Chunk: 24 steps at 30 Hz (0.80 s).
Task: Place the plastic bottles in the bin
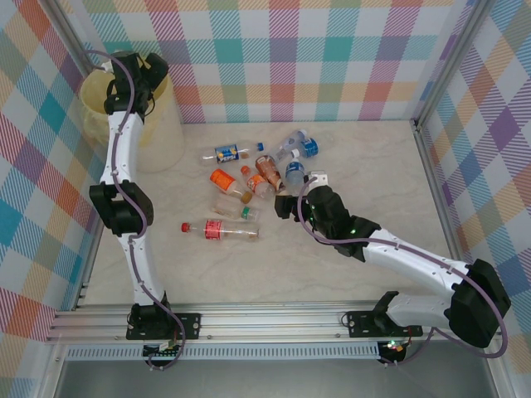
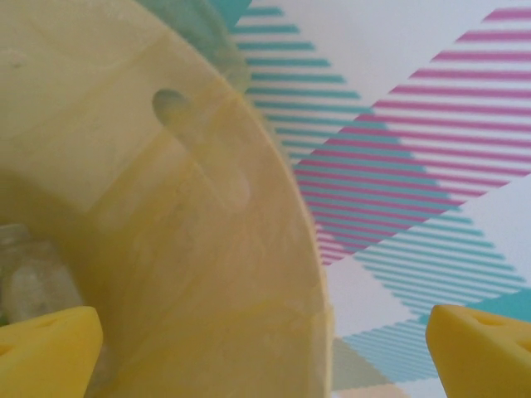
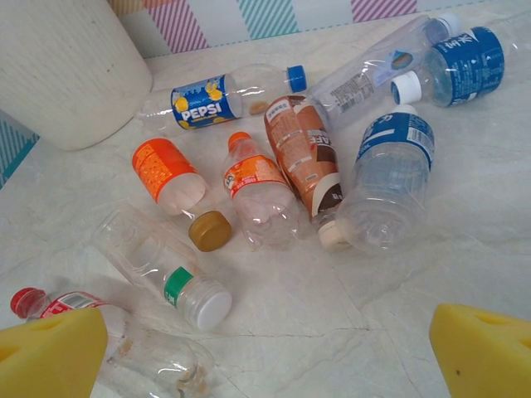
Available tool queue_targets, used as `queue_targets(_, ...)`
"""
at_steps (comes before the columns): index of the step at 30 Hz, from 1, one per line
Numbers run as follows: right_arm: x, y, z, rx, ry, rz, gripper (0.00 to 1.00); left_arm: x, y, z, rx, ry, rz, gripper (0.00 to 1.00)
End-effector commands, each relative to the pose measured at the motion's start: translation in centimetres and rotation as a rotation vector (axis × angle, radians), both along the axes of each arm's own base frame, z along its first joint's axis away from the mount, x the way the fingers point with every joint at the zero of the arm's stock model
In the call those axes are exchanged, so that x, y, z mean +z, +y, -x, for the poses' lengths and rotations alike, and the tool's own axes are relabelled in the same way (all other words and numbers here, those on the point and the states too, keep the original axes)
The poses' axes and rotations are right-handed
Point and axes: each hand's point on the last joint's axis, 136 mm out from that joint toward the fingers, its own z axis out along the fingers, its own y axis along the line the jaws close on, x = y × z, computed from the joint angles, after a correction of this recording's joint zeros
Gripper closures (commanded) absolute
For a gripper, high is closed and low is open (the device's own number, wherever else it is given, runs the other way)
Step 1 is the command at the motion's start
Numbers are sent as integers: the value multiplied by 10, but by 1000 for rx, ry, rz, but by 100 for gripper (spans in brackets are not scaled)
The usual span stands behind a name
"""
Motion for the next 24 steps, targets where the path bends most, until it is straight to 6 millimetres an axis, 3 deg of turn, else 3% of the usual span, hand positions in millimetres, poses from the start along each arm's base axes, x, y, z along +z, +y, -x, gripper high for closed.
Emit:
queue_targets(1,7,-6,-4,-49,-3,-21,0,55,-7,38,-29,-32,-47,0)
queue_targets(7,5,-5,-2,-24,-14,-6,0,75,-28,84,-21,-28,-62,0)
queue_targets(13,-1,-6,-3,-42,-1,-8,0,60,-68,140,-19,10,-37,0)
queue_targets(18,-6,-4,-3,-37,20,-35,0,3,-112,187,-35,105,24,0)
queue_targets(24,-8,-13,-6,-89,33,-42,0,-90,-174,236,-83,298,134,0)
